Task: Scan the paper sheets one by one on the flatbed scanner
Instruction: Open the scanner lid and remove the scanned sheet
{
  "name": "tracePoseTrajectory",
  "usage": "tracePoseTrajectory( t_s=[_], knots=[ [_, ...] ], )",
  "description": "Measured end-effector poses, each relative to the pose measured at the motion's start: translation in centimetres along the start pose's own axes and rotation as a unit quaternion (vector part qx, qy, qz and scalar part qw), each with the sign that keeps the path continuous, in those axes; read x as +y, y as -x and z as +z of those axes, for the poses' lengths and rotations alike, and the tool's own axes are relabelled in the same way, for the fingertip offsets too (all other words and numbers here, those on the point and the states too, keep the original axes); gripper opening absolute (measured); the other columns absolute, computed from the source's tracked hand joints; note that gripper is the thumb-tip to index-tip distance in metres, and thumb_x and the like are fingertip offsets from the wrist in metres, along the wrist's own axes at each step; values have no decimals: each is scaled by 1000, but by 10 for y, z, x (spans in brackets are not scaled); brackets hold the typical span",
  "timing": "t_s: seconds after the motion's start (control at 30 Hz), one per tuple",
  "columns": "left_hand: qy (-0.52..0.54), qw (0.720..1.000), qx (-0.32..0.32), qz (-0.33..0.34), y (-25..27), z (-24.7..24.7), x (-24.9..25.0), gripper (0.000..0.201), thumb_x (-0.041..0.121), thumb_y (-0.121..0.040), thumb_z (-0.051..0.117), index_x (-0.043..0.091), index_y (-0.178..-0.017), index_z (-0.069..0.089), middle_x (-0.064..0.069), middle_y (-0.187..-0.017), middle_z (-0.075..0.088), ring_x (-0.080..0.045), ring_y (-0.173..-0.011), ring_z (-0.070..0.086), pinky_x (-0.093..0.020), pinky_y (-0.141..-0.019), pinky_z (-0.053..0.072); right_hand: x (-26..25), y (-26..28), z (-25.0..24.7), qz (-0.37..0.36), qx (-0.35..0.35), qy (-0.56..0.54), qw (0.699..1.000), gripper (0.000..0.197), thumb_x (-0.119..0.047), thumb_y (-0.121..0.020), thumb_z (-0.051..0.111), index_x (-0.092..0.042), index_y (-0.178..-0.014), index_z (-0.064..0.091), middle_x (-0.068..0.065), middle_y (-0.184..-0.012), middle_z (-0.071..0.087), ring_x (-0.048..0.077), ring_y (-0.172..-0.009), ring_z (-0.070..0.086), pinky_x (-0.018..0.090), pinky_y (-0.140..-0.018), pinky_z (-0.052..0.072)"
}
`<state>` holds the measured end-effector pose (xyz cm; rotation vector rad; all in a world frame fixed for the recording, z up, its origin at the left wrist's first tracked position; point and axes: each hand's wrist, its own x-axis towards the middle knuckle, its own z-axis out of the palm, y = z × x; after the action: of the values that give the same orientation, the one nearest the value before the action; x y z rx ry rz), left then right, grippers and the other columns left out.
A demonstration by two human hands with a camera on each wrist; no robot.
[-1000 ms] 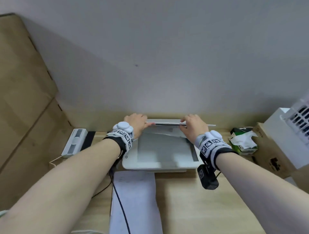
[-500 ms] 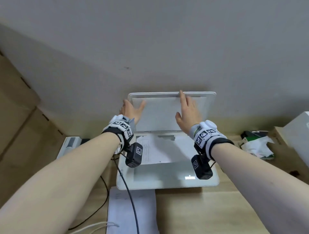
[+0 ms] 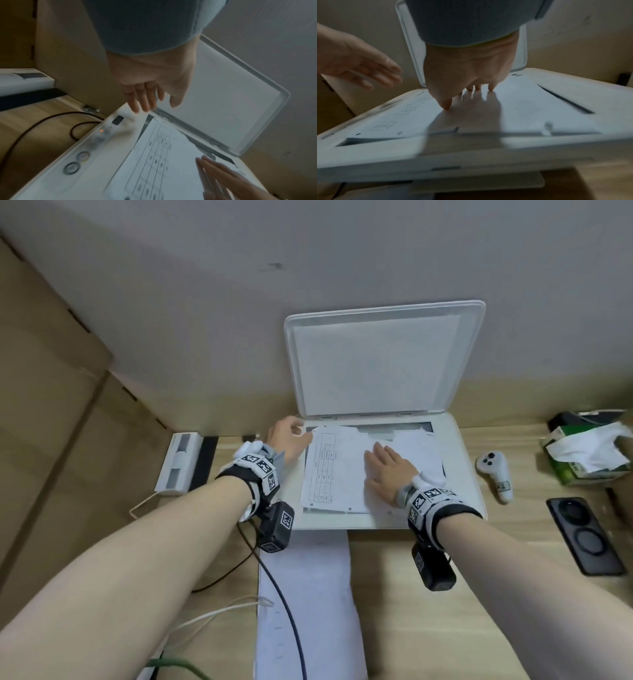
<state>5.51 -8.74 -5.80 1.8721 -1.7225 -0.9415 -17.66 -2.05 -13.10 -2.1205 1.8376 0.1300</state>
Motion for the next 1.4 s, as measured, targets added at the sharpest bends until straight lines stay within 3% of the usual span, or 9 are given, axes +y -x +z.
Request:
tracePoseTrajectory(
  t_s=[0.17, 0.27, 0.4, 0.57, 0.67, 0.8, 0.97, 1.1, 1.4],
  knots=[
    [-50, 983, -170, -47, 55, 5, -25, 27, 35, -94, 60, 9, -89, 69, -4, -82, 74, -19, -65, 66, -35, -62, 57, -13, 42, 12, 28, 64, 45, 997, 46, -42, -93, 44, -17, -132, 47, 9, -129, 50, 30, -118, 46, 39, -94, 37],
    [-106, 961, -250, -50, 87, 14, -34, 43, 39, -95, 56, 1, -86, 72, -9, -75, 75, -19, -50, 58, -24, -50, 49, -19, 66, 15, 27, 49, 58, 997, 36, -38, -96, 47, -15, -124, 51, 10, -123, 49, 31, -118, 41, 39, -92, 35],
    [-139, 929, -332, -85, 134, 37, -53, 61, 55, -98, 44, -2, -99, 65, -12, -73, 73, -19, -44, 58, -26, -56, 52, -27, 119, 27, 5, 37, 64, 997, 30, -28, -94, 47, -15, -120, 55, 8, -121, 48, 30, -116, 40, 37, -88, 36],
    [42, 966, -208, -147, 164, 73, -55, 31, 27, -99, 53, 2, -81, 56, -11, -72, 64, -21, -54, 58, -22, -45, 47, -17, 165, 33, 26, 32, 48, 998, 38, -32, -93, 51, -15, -128, 48, 7, -131, 44, 30, -121, 40, 38, -89, 40],
    [85, 954, -236, -165, 175, 85, -51, 20, 21, -98, 55, 1, -95, 60, -11, -82, 67, -18, -61, 63, -26, -49, 49, 1, 183, 34, 97, 39, 4, 994, 37, -33, -96, 48, -10, -125, 49, 13, -130, 48, 33, -118, 45, 43, -95, 42],
    [81, 952, -255, -145, 192, 104, -51, 23, 21, -95, 59, -1, -99, 63, -18, -89, 72, -21, -65, 67, -29, -52, 54, 34, 204, 45, 203, -16, -116, 972, 37, -38, -99, 44, -9, -120, 53, 16, -123, 56, 36, -109, 56, 40, -88, 45],
    [46, 943, -288, -159, 214, 144, -43, 25, 22, -95, 61, 3, -80, 53, -12, -74, 62, -18, -54, 60, -31, -56, 57, 70, 222, 70, 244, -44, -192, 950, 25, -31, -95, 50, -11, -82, 58, 11, -90, 67, 31, -84, 62, 33, -68, 41],
    [6, 932, -315, -178, 229, 200, -39, 25, 17, -96, 56, 7, -75, 48, -12, -69, 62, -13, -39, 54, -27, -44, 49, 111, 243, 109, 270, -68, -214, 936, 24, -24, -92, 54, -12, -71, 55, 9, -73, 60, 29, -72, 57, 33, -61, 36],
    [-44, 943, -284, -171, 238, 283, -12, 20, 16, -84, 58, 14, -66, 51, -5, -61, 67, -15, -50, 63, -21, -53, 48, 191, 271, 152, 288, -53, -237, 926, 26, -37, -94, 53, -18, -76, 54, 0, -73, 60, 19, -63, 54, 32, -54, 35]
  ],
)
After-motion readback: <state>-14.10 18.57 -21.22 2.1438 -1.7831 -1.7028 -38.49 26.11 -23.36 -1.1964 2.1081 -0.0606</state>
